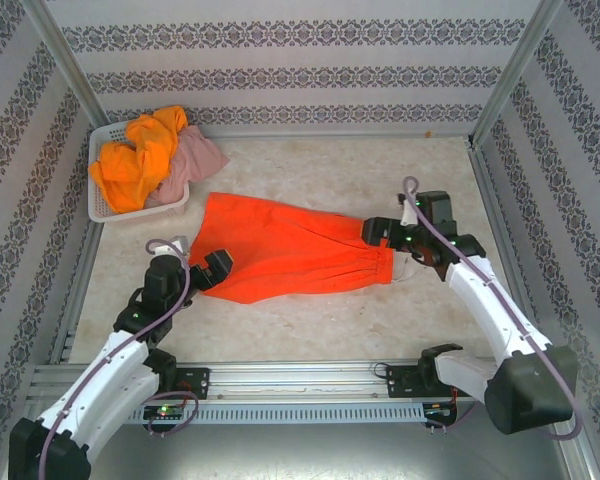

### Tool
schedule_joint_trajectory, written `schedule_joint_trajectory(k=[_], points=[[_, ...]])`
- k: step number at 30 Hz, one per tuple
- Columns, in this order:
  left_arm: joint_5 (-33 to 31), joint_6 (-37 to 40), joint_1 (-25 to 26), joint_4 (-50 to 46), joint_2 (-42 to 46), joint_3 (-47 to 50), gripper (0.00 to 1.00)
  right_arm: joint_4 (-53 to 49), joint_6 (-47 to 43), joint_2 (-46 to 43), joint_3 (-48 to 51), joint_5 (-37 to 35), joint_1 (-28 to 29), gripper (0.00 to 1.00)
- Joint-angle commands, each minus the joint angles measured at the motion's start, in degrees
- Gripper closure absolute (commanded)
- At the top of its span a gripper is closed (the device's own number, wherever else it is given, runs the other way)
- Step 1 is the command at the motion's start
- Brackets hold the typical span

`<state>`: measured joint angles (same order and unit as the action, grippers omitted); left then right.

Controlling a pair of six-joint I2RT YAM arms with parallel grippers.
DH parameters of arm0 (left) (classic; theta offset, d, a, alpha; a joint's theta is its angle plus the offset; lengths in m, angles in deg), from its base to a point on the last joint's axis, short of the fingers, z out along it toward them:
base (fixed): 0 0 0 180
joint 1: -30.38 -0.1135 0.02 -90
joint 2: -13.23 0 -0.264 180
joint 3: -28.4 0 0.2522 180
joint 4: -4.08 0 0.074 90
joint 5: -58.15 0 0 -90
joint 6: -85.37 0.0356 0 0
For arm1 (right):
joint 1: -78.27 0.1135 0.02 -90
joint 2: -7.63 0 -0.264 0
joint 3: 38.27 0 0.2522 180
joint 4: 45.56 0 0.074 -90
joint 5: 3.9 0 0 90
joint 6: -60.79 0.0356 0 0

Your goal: Fold and stack the shorts

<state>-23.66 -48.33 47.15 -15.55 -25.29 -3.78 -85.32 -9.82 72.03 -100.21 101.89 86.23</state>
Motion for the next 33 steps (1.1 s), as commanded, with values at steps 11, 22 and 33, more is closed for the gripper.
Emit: schedule_joint_trajectory(k=[11, 22, 33], points=[[1.1, -0.8, -0.1, -1.7, -4.2, -0.6, 0.0, -2.4, 4.5, 23.5, -1.8, 5.7, -5.1, 0.13], [0.4, -0.4, -0.1, -1.3, -4.0, -0.1, 0.0, -2.2, 5.9, 29.2, -4.1, 3.5, 0.8, 0.33], [-0.5, -0.2, -0.1, -2.5, -2.0, -1.1, 0.0, -4.4, 5.7, 33.9, -6.5, 0.8, 1.0, 0.73]])
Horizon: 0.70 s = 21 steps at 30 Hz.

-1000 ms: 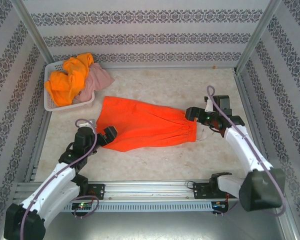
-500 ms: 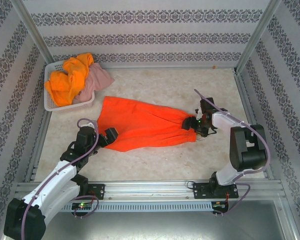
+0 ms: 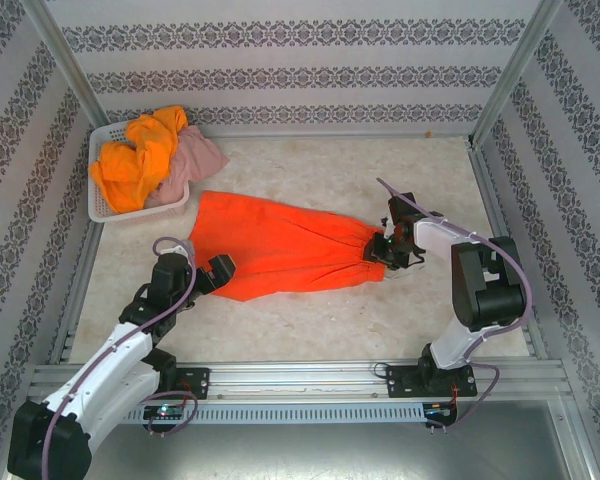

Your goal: Fold and stack the shorts

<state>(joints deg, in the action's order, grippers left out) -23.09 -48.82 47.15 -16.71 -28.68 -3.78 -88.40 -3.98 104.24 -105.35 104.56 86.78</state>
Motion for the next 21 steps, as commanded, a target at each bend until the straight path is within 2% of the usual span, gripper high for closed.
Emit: schedule_joint_trajectory(k=[1, 4, 7, 14, 21], points=[[-1.2, 0.4, -0.2, -1.6, 1.7, -1.3, 0.0, -1.7, -0.3, 2.0, -1.8, -1.7, 0.3, 0.78], [-2.0, 0.9, -0.1, -2.6, 2.7, -1.8, 0.0, -3.7, -1.2, 1.7, -3.0, -2.6, 0.0, 0.91], [-2.2, 1.2, -0.1, -3.7, 3.5, -2.1, 0.0, -9.0, -3.8, -0.1, -5.7, -9.3, -0.4, 1.0], [-2.4, 1.4, -0.1, -5.4, 5.7, -2.3, 0.0, -21.0, -11.5, -4.4, -13.0, -18.5, -5.8, 1.0], [-2.3, 1.2, -0.1, -6.1, 6.3, -2.7, 0.0, -32.4, -17.4, -5.7, -26.2, -32.1, -6.6, 1.0]])
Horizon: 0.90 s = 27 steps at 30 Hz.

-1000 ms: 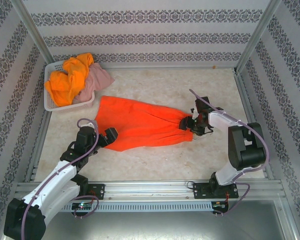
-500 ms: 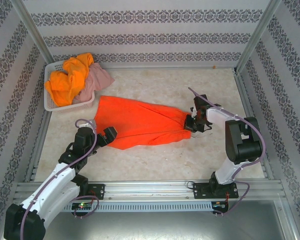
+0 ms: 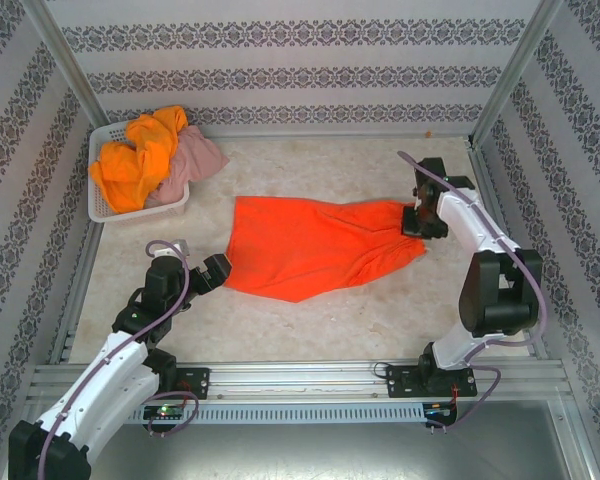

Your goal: Fold and stack the shorts

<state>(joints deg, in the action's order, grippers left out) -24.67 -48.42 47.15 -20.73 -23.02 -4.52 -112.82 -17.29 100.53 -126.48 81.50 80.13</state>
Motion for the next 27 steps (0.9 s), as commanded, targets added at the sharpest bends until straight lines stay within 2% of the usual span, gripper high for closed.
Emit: schedule_joint_trajectory(k=[1, 12, 17, 22, 27], points=[[-0.7, 0.8, -0.1, -2.1, 0.6, -1.9, 0.0, -9.0, -4.5, -2.0, -7.1, -10.7, 0.1, 1.0], [-0.7, 1.3, -0.2, -3.4, 1.7, -2.2, 0.0, -24.8, -7.4, 5.7, -31.9, -25.2, 2.4, 1.0], [-0.7, 1.1, -0.2, -3.2, 1.7, -1.9, 0.0, -28.0, -7.2, 9.7, -37.2, -29.3, 7.9, 1.0], [-0.7, 1.0, -0.2, -3.1, 1.7, -1.7, 0.0, -32.2, -3.8, 15.1, -42.1, -29.8, 13.6, 1.0], [-0.7, 0.9, -0.2, -2.8, 1.6, -1.2, 0.0, -36.3, 0.9, 20.6, -48.5, -27.0, 19.5, 1.0]])
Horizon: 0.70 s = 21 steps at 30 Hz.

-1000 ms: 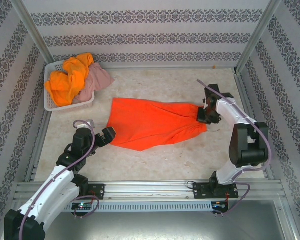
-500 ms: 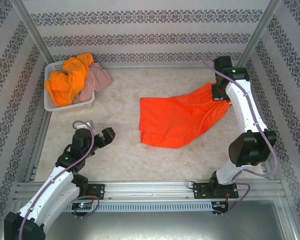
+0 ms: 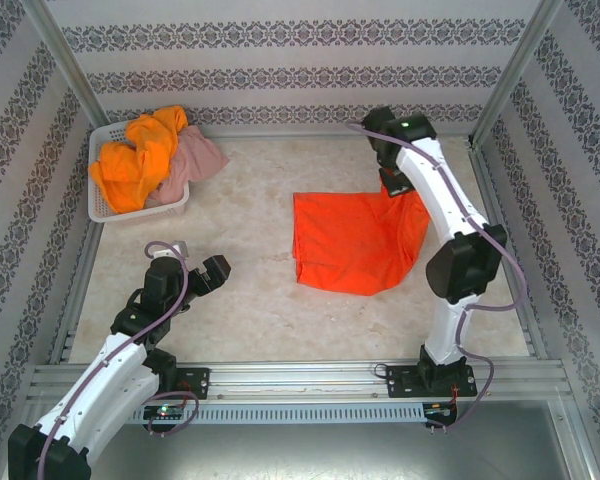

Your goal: Fold and stack the shorts

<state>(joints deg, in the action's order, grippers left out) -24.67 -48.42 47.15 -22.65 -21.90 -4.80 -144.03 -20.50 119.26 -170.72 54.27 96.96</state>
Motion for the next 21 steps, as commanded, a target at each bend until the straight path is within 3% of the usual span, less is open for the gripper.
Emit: schedule_joint_trajectory(k=[1, 8, 11, 13, 15, 17, 21], points=[[-0.6, 0.8, -0.2, -0.7, 0.4, -0.8, 0.0, -5.6, 5.0, 2.7, -5.5, 1.0, 3.9, 1.0], [-0.3, 0.4, -0.2, 0.3, -0.4, -0.4, 0.0, -6.8, 11.0, 11.8, -14.6, 8.2, 13.8, 0.92], [0.0, -0.1, -0.2, 1.1, -0.8, -0.1, 0.0, -5.2, 11.1, 17.2, -18.7, 17.2, 17.7, 0.84], [0.3, -0.2, -0.2, 1.4, -1.0, 0.0, 0.0, -3.8, 10.8, 20.4, -22.2, 26.0, 19.5, 0.72], [0.7, -0.3, -0.2, 1.3, -1.0, -0.2, 0.0, -0.4, 10.6, 21.1, -23.6, 37.7, 20.5, 0.46], [0.7, -0.2, -0.3, 0.7, -0.7, -0.5, 0.0, 5.4, 12.6, 18.3, -21.4, 47.6, 20.2, 0.28], [0.6, -0.1, -0.3, 0.5, 0.3, -0.6, 0.0, 30.3, 22.5, 4.1, -0.5, 62.7, 17.2, 0.12]])
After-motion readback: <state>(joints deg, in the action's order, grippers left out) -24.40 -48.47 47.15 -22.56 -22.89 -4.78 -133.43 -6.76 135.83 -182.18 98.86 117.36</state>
